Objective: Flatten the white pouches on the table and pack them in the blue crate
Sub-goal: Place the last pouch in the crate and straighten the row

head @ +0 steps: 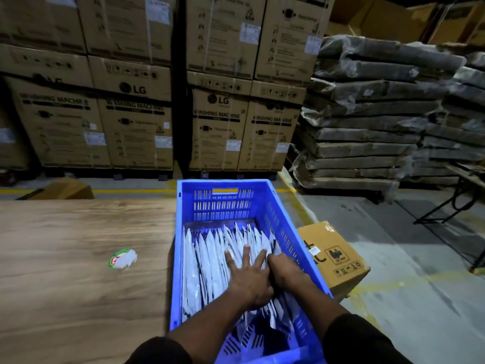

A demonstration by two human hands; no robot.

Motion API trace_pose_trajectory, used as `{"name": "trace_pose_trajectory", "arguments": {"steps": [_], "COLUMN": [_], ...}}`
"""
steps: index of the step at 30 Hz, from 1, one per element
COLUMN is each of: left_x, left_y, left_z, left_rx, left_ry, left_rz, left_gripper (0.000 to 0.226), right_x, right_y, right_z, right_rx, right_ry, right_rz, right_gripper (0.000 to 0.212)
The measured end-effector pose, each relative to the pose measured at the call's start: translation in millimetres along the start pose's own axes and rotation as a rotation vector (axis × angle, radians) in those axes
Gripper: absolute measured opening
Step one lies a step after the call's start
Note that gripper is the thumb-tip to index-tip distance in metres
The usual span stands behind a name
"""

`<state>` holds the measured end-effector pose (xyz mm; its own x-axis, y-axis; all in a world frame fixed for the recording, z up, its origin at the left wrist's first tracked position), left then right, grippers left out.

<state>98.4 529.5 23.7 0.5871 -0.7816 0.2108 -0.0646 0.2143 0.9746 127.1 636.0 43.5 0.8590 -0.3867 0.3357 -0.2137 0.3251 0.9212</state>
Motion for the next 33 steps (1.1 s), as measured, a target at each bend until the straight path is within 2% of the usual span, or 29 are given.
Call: {"name": "trace_pose_trajectory", "arguments": {"steps": [2, 4, 6, 8, 11, 13, 15, 23, 26, 30, 33], "left_x": [4.3, 9.7, 13.8, 18.2, 27.6, 31.3, 32.5, 26.3, 34.3, 42.4, 38.6], "left_y": [-5.9, -8.4, -6.1, -2.9, -7.9, -16.5, -21.0, -17.3, -20.6, -26.6, -29.3], "left_z": [10.9, 20.2, 25.0, 25.6, 30.7, 32.8, 31.5, 20.6, 27.9, 29.7, 24.7], "left_rx": [0.059, 0.085, 0.024, -0.007, 0.106, 0.140, 0.186, 0.173, 0.124, 0.153, 0.250], "left_ry": [-0.060, -0.059, 0.021, 0.175, 0.400, 0.421, 0.399, 0.251, 0.346, 0.518, 0.515], "left_rz": [-0.019, -0.077, -0.162, -0.171, -0.085, -0.017, 0.012, 0.039, 0.012, -0.002, 0.041], "left_gripper": [0.082, 0.085, 0.084, 0.087, 0.076, 0.075, 0.076, 0.081, 0.084, 0.098, 0.098], "right_x": [7.0, 16.5, 20.0, 16.9, 8.9, 7.4, 5.4, -4.5, -5.2, -3.9, -8.1], "right_y": [6.4, 13.4, 14.6, 6.8, -15.4, -25.6, -28.9, -31.1, -36.0, -37.9, -37.6], "right_z": [3.8, 13.6, 24.4, 30.4, 26.9, 20.2, 12.9, -8.1, -0.9, 1.2, -2.5], "right_rx": [0.091, 0.168, 0.127, 0.051, -0.004, -0.031, -0.051, -0.164, -0.176, -0.204, -0.175], "right_ry": [-0.003, 0.017, 0.056, 0.113, 0.135, 0.145, 0.139, 0.132, 0.123, 0.116, 0.123], "right_rz": [-0.082, -0.260, -0.398, -0.445, -0.301, -0.179, -0.125, -0.137, -0.130, -0.113, -0.124], "right_gripper": [0.034, 0.031, 0.035, 0.043, 0.059, 0.067, 0.068, 0.061, 0.064, 0.075, 0.073]}}
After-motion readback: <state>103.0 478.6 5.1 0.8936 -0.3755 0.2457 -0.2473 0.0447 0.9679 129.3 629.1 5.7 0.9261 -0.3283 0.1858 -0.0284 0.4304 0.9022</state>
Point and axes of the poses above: each hand's wrist, its own x-axis away from the middle knuckle, its own y-axis out of the back of the hand, z = x × y, the point moved 2 cm from there along -x, towards the middle knuckle, and after that the axes turned 13 degrees about -x, right-handed, at the moved point
